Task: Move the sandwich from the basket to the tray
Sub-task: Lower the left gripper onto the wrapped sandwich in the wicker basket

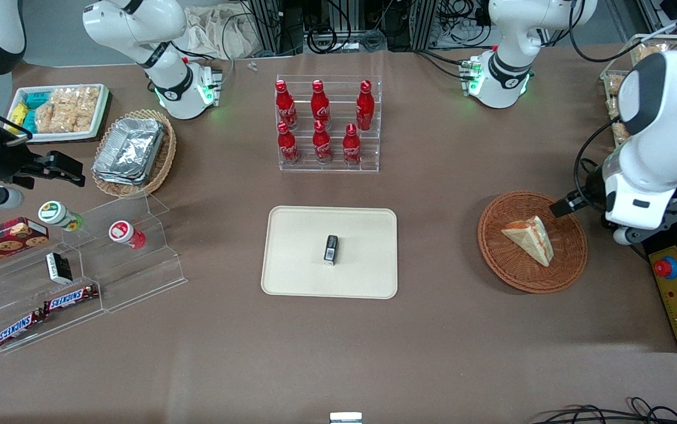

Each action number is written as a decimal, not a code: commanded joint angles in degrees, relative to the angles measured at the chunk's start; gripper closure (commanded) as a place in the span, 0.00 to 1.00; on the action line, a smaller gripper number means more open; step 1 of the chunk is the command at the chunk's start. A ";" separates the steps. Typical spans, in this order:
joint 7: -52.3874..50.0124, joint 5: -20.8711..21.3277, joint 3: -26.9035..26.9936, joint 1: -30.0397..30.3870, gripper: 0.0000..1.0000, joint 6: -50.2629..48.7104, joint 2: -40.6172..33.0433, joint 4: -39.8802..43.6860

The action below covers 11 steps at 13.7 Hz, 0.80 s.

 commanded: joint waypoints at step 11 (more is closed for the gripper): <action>-6.10 0.18 3.47 0.13 0.01 31.99 7.02 -22.28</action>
